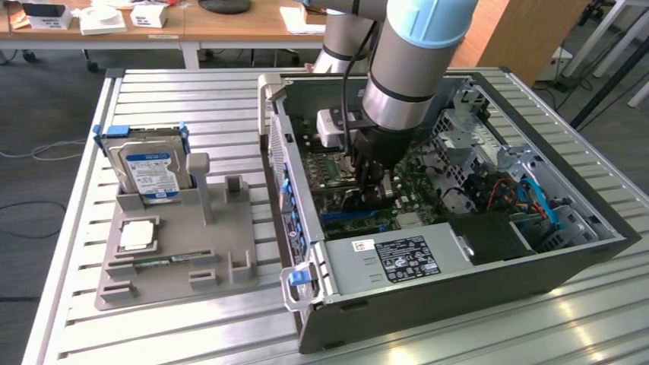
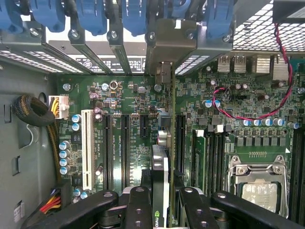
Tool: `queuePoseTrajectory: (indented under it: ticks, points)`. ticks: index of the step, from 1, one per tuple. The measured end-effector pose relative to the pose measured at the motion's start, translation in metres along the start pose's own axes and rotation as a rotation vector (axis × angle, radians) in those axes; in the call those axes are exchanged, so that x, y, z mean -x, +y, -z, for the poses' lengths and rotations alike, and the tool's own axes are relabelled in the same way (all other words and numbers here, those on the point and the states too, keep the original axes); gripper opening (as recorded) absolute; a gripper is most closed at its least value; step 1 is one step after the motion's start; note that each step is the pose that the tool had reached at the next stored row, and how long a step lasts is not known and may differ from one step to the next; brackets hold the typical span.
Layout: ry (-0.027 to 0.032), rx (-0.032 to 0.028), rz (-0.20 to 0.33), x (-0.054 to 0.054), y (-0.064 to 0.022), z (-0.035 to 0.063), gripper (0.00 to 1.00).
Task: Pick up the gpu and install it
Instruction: 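Insert the gpu into the slot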
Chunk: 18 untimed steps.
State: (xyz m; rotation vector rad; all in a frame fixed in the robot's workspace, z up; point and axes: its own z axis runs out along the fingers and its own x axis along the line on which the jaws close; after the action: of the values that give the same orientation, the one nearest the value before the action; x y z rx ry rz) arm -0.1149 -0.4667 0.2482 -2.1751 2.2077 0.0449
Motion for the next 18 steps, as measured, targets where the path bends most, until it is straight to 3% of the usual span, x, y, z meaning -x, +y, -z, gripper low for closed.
queuePoseTrajectory:
  ticks: [18]
  points:
    - [0.0003, 0.0000, 0.000, 0.0005, 0.0003, -0.0007, 0.27]
